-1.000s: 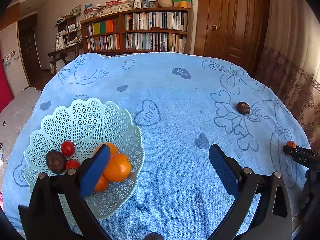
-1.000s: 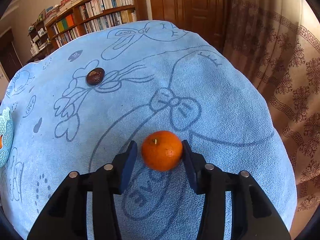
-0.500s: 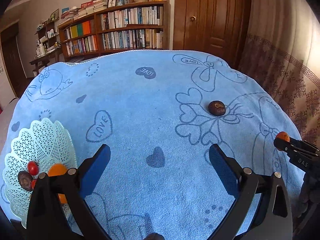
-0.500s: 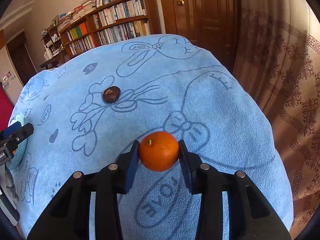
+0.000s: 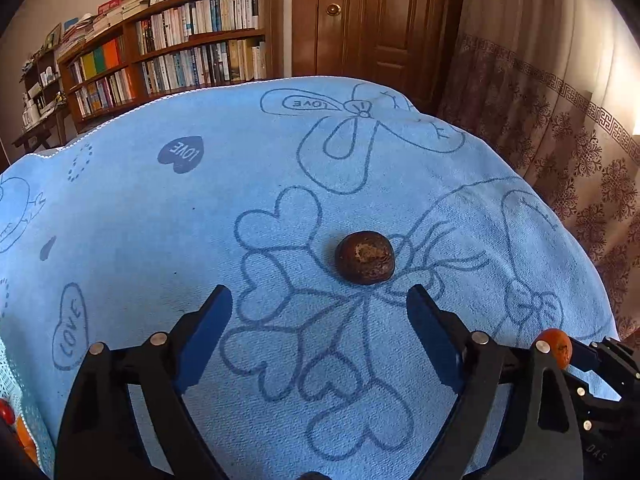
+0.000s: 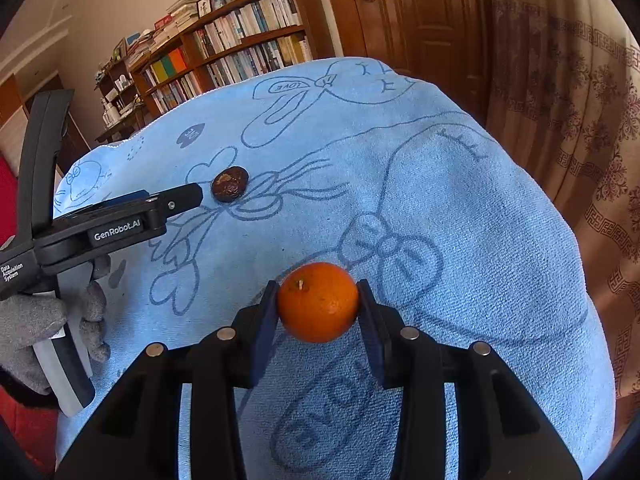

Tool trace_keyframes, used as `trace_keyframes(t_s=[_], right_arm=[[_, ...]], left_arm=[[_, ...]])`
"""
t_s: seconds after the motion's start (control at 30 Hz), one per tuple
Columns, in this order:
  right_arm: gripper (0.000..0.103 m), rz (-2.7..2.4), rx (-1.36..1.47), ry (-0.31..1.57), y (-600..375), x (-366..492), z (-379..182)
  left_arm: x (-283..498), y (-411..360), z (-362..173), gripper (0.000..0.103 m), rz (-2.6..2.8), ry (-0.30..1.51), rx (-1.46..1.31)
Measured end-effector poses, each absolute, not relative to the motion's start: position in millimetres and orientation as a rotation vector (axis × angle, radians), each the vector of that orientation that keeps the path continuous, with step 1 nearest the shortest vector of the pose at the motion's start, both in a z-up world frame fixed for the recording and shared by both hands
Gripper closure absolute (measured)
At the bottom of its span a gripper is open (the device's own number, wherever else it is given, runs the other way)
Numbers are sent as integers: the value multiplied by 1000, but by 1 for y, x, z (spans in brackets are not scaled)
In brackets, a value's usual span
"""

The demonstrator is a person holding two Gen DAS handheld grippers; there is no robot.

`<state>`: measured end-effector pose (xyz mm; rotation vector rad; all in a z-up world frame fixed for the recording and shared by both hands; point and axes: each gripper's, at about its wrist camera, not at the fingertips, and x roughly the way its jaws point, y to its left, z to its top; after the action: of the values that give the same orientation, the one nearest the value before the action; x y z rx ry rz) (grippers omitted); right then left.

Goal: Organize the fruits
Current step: 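Grasp the second brown avocado with the left tool while the right tool holds the orange, then carry the avocado into the basket and open the left tool while the right tool carries the orange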

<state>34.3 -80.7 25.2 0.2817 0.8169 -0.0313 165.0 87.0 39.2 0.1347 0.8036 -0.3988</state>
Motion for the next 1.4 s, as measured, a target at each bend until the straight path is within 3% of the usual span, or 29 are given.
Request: trace_keyframes(t_s=[0.13, 0.3, 0.5, 1.4], right_arm=[[64, -24, 300, 833, -83, 38, 19], [64, -20, 318, 840, -84, 40, 15], [64, -26, 301, 835, -81, 42, 15], [64, 17, 309, 764, -56, 16, 44]], left_arm=[[178, 67, 36, 16, -430, 805, 152], [194, 50, 28, 30, -455, 839, 165], [204, 43, 16, 60, -452, 885, 159], [102, 124, 69, 61, -337, 694, 168]])
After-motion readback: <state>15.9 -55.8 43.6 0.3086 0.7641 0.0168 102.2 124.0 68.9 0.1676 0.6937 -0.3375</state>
